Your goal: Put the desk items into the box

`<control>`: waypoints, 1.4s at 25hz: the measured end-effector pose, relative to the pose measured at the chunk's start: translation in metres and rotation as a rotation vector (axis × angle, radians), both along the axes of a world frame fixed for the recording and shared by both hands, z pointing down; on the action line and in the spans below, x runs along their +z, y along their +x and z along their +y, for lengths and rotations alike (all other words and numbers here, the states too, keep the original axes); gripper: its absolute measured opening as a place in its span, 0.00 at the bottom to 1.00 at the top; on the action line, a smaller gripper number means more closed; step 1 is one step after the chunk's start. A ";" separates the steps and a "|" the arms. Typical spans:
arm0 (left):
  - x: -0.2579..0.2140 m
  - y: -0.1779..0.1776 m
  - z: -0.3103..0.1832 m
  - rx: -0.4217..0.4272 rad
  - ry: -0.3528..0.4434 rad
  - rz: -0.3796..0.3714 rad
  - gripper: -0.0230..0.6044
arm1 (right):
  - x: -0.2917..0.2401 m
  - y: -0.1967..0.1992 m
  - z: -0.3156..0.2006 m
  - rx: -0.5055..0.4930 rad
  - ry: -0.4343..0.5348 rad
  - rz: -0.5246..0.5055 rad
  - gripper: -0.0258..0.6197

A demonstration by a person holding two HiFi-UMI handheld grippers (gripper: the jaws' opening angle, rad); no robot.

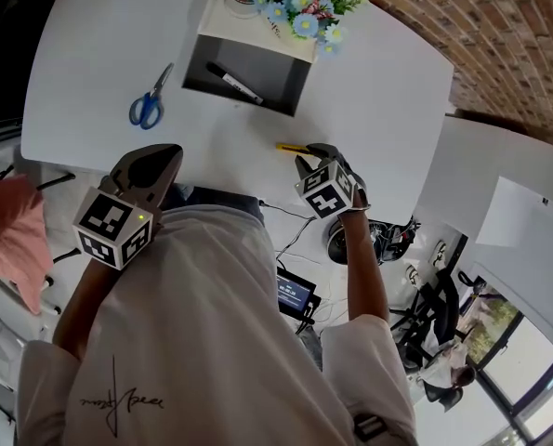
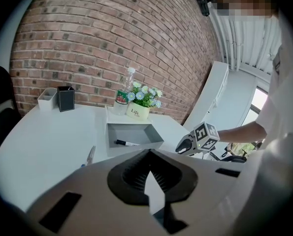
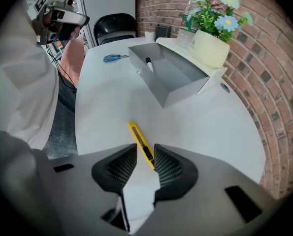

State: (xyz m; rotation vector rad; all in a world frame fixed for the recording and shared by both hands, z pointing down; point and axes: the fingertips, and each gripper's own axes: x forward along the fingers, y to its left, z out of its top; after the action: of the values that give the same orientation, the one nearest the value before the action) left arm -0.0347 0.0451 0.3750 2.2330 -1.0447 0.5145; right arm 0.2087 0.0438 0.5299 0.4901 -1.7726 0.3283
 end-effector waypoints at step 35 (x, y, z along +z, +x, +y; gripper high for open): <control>0.007 0.021 0.001 -0.048 -0.027 -0.010 0.04 | 0.021 0.007 0.003 -0.018 -0.096 -0.017 0.17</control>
State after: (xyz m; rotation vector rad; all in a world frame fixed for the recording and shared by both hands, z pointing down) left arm -0.0142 0.0465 0.3821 2.1783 -1.0879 0.5166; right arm 0.2157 0.0466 0.5509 0.4035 -1.7676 0.4042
